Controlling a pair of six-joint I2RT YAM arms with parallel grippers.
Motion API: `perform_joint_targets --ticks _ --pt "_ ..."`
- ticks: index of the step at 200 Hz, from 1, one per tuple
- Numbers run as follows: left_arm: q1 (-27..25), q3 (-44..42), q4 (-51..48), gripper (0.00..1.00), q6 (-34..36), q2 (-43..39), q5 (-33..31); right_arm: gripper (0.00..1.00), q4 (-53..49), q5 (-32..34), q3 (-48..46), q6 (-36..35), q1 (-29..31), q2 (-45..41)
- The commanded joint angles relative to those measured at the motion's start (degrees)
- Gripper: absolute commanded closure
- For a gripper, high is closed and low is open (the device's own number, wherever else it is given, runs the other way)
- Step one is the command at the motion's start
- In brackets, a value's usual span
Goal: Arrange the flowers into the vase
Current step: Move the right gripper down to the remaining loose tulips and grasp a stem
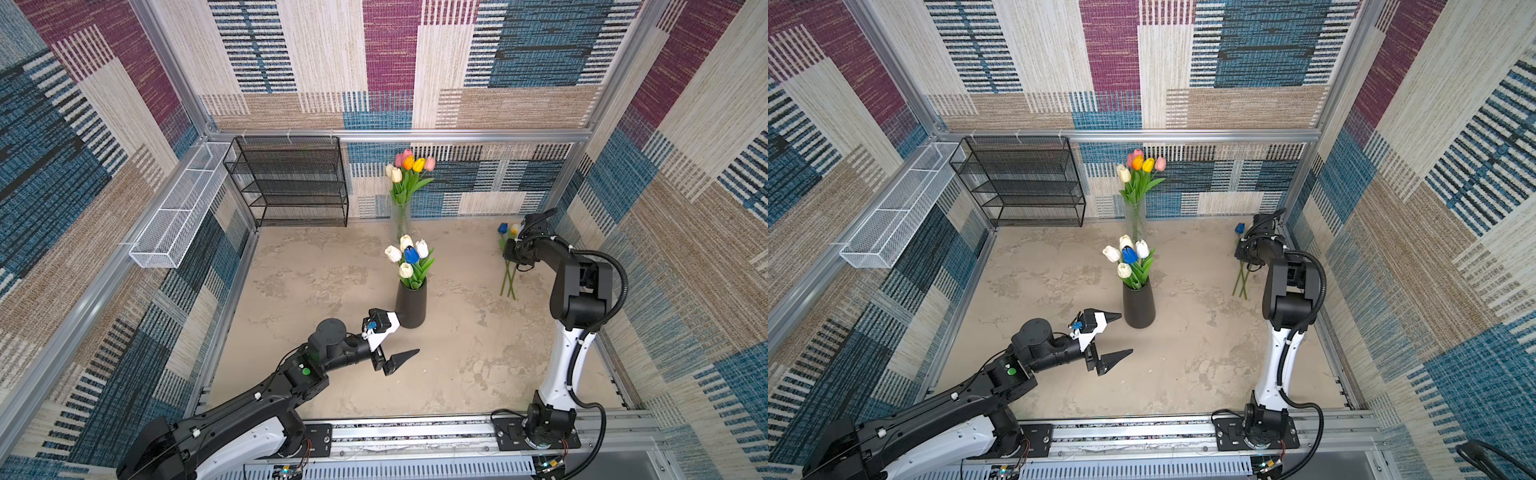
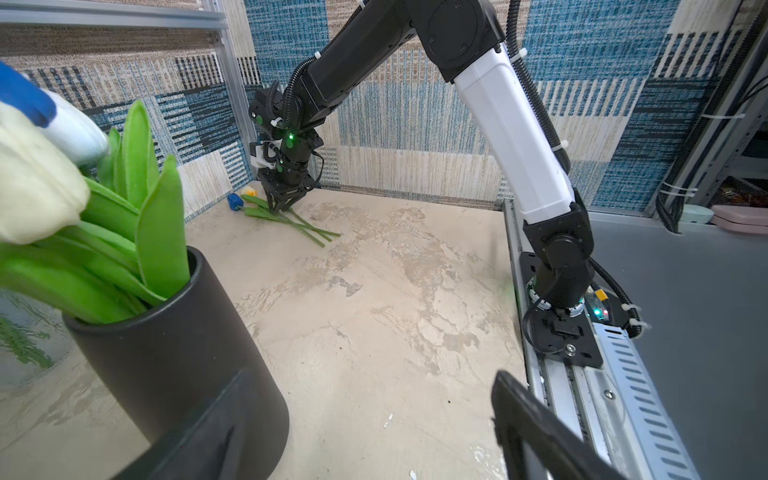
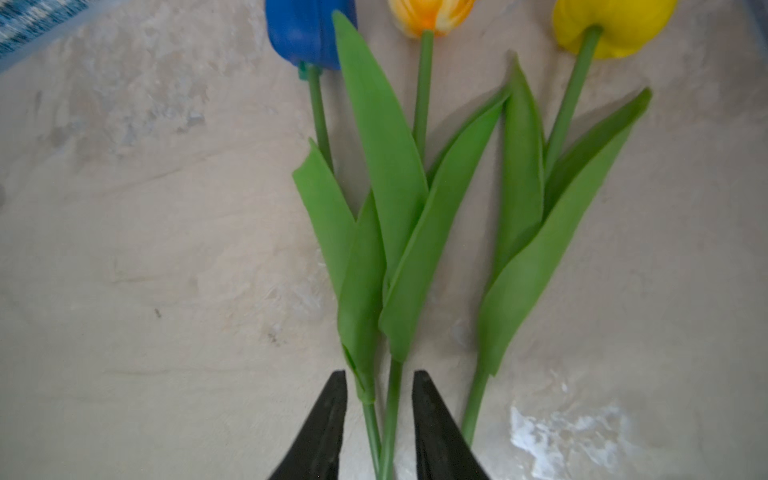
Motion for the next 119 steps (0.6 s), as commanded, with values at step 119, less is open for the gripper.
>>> perform_joint_targets --ticks 119 --pt "0.0 1.8 1.3 0.08 3.4 2.5 -0.9 0.92 3.0 -0.3 -2.5 2.2 0.1 -2.6"
